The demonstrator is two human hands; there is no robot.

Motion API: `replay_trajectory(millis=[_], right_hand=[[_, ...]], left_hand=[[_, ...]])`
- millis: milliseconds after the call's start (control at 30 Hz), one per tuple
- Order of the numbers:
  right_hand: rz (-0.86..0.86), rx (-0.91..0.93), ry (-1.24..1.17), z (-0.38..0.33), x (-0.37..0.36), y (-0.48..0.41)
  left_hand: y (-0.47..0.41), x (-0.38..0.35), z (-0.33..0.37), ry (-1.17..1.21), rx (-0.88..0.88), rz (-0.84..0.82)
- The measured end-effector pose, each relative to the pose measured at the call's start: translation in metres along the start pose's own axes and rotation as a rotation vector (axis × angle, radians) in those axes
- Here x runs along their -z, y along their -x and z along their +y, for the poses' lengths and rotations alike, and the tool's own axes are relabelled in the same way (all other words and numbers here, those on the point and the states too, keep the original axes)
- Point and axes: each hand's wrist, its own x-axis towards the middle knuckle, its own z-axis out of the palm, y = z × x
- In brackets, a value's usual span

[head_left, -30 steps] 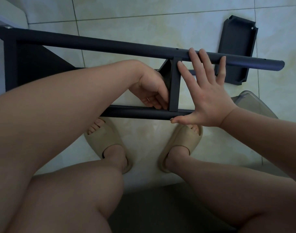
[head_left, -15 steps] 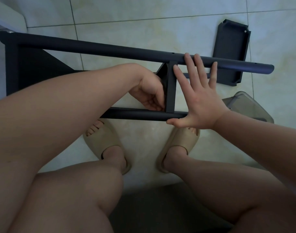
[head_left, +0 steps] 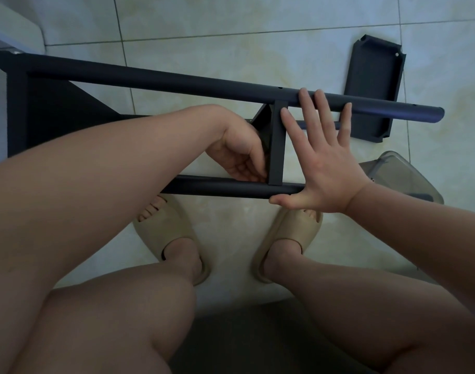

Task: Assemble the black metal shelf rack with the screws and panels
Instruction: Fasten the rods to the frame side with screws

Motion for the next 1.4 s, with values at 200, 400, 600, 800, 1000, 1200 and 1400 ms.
replay_trajectory(millis=[200,400,600,800,1000,1200,1400], right_hand=[[0.005,0.003,-0.005,0.0002,-0.0003,0.0],[0.008,0.007,-0.008,0.0005,-0.001,0.0001],[0.015,0.009,-0.015,0.0007,-0.0018,0.0001],[0.015,0.007,-0.009,0.0007,-0.0017,-0.0001],[0.018,0.009,-0.009,0.0006,-0.0026,-0.0003],[0.023,0.008,-0.013,0.0008,-0.0019,-0.0001],[0.019,0.007,-0.012,0.0008,-0.0015,-0.0002]], left_hand=[[-0.0009,-0.0035,0.0003,-0.025,0.023,0.024],[-0.0026,-0.0054,0.0025,-0.014,-0.025,0.066],[0.0003,-0.0029,0.0007,0.026,-0.001,0.042],[-0.0026,-0.0051,0.0012,-0.023,0.026,0.08],[-0.0015,-0.0066,0.0043,-0.005,0.003,0.084],[0.0004,-0.0077,0.0029,0.017,-0.034,0.07],[0.0037,-0.0034,0.0005,0.01,0.01,0.038]])
